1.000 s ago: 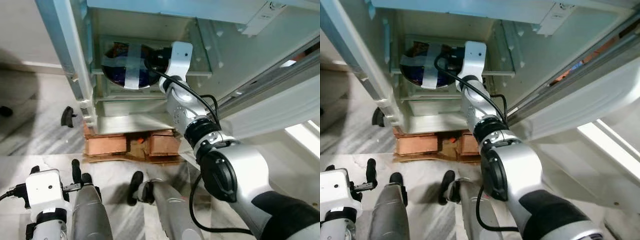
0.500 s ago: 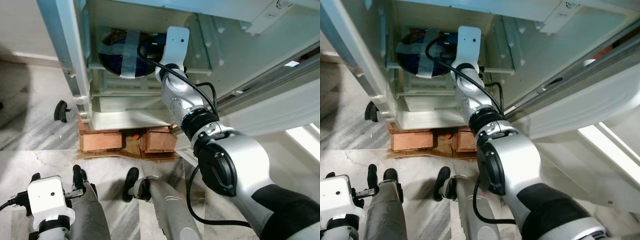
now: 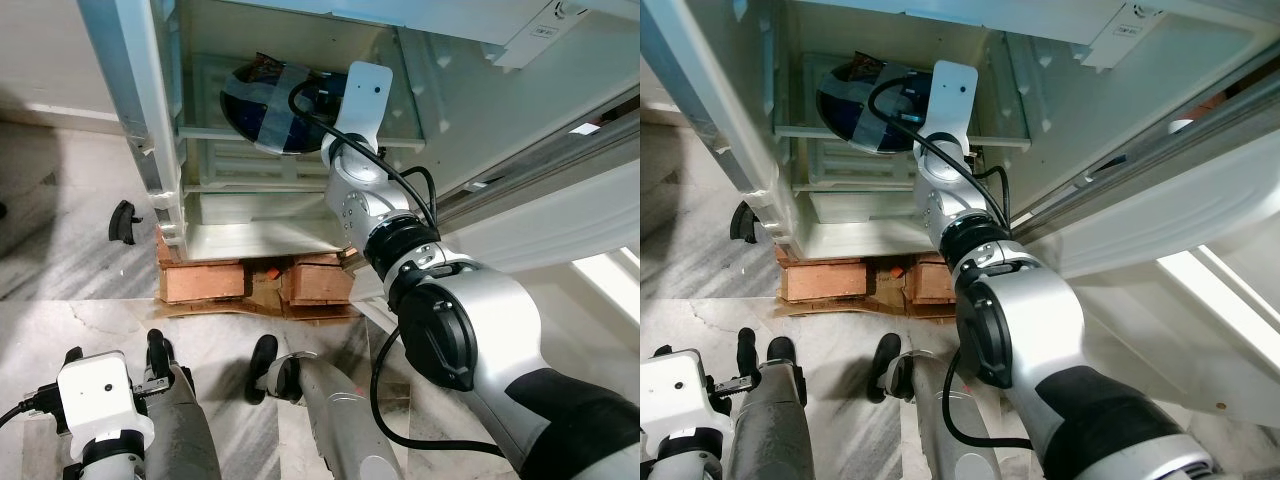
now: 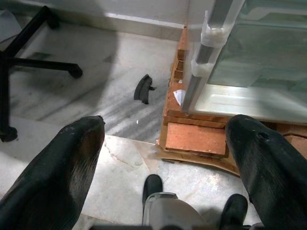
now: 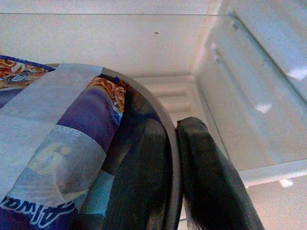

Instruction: Restocking fridge

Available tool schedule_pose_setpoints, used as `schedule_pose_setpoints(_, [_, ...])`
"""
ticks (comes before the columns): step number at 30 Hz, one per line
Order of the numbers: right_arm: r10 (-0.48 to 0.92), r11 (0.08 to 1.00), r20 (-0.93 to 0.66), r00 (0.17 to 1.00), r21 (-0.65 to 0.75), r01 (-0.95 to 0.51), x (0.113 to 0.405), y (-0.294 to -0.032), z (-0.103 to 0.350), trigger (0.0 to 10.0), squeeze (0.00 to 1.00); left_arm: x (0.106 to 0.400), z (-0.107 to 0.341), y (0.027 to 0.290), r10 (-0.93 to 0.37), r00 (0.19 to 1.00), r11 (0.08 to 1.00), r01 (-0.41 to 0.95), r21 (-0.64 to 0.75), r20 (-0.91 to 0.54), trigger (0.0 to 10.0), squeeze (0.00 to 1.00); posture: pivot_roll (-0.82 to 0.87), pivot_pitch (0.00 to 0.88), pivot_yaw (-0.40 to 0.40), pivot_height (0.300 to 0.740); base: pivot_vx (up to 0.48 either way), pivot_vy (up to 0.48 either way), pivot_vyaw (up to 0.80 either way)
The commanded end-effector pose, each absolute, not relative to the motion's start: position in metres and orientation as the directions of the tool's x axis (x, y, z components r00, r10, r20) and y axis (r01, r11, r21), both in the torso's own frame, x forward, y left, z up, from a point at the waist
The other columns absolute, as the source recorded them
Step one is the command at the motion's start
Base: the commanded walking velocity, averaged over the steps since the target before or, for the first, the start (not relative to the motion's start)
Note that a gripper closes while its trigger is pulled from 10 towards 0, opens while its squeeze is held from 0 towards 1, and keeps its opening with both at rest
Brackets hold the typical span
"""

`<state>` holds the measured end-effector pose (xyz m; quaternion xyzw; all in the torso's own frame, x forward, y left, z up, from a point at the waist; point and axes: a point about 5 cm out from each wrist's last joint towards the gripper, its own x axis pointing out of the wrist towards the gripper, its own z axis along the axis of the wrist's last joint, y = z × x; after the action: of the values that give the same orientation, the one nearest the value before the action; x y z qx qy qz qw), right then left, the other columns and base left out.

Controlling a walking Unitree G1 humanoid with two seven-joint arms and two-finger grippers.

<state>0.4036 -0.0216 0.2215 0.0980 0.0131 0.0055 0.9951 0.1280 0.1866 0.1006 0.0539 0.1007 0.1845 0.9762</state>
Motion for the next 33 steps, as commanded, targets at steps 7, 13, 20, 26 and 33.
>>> schedule_pose_setpoints(7, [0.0, 0.969, -0.123, 0.992, 0.246, 0.03, 0.401, -0.025, 0.2, 10.0, 1.0, 0.122, 0.096, 0.184, 0.381, 0.901, 0.923, -0.358, 0.14, -0.209, 10.0, 0.0, 0.37, 0.483, -0.365, 0.74, 0.0, 0.0, 0.0])
schedule_pose_setpoints(13, [-0.007, 0.959, -0.131, 0.991, 0.28, 0.044, 0.402, -0.028, 0.201, 10.0, 1.0, 0.123, 0.096, 0.183, 0.381, 0.9, 0.924, -0.358, 0.136, -0.211, 10.0, 0.0, 0.37, 0.484, -0.365, 0.74, 0.0, 0.0, 0.0])
schedule_pose_setpoints(20, [-0.006, 0.951, -0.14, 0.99, 0.306, 0.049, 0.402, -0.029, 0.201, 10.0, 0.97, 0.124, 0.095, 0.184, 0.385, 0.898, 0.922, -0.363, 0.135, -0.211, 10.0, 0.0, 0.37, 0.487, -0.368, 0.74, 0.0, 0.0, 0.0])
schedule_pose_setpoints(26, [0.008, 0.921, -0.156, 0.988, 0.386, 0.053, 0.402, -0.026, 0.201, 10.0, 0.89, 0.123, 0.095, 0.185, 0.394, 0.893, 0.918, -0.373, 0.134, -0.216, 10.0, 0.0, 0.37, 0.491, -0.371, 0.74, 0.0, 0.0, 0.0])
schedule_pose_setpoints(33, [0.083, 0.748, -0.147, 0.986, 0.663, 0.036, 0.405, -0.027, 0.21, 10.0, 1.0, 0.126, 0.094, 0.185, 0.396, 0.893, 0.918, -0.375, 0.131, -0.215, 10.0, 0.0, 0.35, 0.487, -0.369, 0.74, 0.0, 0.0, 0.0])
